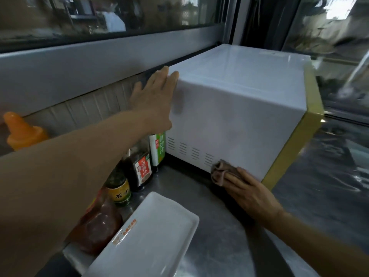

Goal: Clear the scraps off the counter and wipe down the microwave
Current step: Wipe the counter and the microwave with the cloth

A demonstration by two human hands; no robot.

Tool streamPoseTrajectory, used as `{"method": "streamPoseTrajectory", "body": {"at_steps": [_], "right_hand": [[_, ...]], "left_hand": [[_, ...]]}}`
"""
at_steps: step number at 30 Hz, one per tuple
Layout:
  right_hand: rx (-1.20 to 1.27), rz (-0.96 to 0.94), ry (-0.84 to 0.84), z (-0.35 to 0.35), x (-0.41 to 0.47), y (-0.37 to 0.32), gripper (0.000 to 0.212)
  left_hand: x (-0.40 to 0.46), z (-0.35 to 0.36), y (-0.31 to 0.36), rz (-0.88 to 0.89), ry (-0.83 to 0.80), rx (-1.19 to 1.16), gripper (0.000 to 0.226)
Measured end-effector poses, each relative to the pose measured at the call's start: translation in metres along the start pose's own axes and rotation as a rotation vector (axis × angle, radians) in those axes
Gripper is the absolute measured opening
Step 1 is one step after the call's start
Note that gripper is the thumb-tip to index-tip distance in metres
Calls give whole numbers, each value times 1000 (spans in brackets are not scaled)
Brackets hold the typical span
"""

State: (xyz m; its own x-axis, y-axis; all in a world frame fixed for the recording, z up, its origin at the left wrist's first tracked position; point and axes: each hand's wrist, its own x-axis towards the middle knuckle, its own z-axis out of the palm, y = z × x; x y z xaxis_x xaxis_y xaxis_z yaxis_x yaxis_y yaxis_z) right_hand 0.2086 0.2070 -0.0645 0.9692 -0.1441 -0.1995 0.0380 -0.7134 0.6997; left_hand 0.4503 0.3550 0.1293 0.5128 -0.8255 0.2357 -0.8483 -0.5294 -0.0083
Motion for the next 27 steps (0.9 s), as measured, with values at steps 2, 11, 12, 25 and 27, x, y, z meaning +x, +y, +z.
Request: {"method": "streamPoseTrajectory", "body": {"at_steps": [2, 11, 12, 25, 27], "right_hand": [[28, 2, -43, 1, -28, 6, 68], [29, -9, 28, -21, 36, -4, 58], [44, -6, 48, -27, 47, -6, 57], [121, 39, 226, 5, -53, 13, 55], [154, 79, 236, 7, -66, 16, 56]], "left_hand": [[-6, 1, 13, 15, 60, -12, 116], [-13, 20, 76, 261, 211, -51, 108], [-13, 21, 76, 256, 218, -62, 108], [-13, 25, 77, 248, 268, -121, 110], [-13, 24, 77, 247, 260, -112, 111]]}}
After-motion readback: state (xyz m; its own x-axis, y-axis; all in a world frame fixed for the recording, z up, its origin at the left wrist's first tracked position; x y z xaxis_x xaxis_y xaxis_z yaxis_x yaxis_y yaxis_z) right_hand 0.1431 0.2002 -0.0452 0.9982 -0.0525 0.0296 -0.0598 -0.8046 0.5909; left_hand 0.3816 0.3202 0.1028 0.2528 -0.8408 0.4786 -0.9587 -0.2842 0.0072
